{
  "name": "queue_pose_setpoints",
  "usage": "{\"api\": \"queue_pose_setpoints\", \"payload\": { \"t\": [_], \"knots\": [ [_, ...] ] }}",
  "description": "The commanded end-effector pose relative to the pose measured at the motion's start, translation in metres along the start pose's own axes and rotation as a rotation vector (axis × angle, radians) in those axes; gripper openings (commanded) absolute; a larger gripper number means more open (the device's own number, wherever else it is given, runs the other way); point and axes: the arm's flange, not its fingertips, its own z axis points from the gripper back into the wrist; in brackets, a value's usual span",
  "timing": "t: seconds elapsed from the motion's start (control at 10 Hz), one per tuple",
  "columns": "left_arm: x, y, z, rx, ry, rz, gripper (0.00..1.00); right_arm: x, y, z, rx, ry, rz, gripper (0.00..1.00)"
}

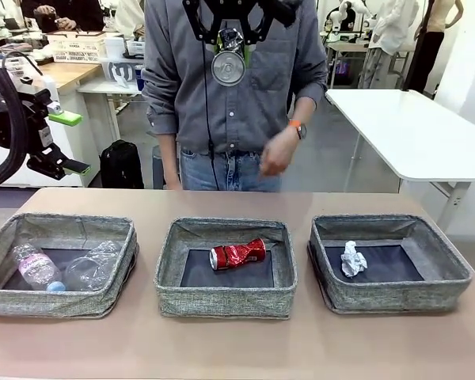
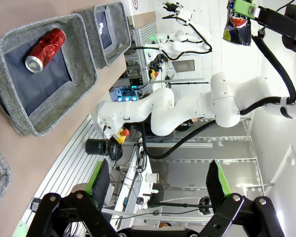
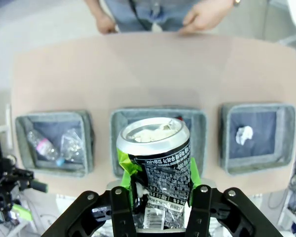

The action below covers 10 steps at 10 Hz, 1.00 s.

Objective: Sort the waste into the appropriate baskets.
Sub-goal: Place the picked waste into the Fabric basket indicated by the person.

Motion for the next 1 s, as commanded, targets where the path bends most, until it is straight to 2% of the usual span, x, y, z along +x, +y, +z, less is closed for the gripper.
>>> {"api": "queue_pose_setpoints", "payload": {
  "t": [0.0, 0.9],
  "knots": [
    [-0.0011, -0.0018, 0.0000, 0.005, 0.003, 0.003, 1.00, -0.0033, -0.0026, 0.0021, 0.001, 0.007, 0.005, 0.47],
    [-0.0011, -0.0018, 0.0000, 0.005, 0.003, 0.003, 1.00, 0.0000, 0.0000, 0.0000, 0.000, 0.000, 0.000, 0.47]
  ]
}}
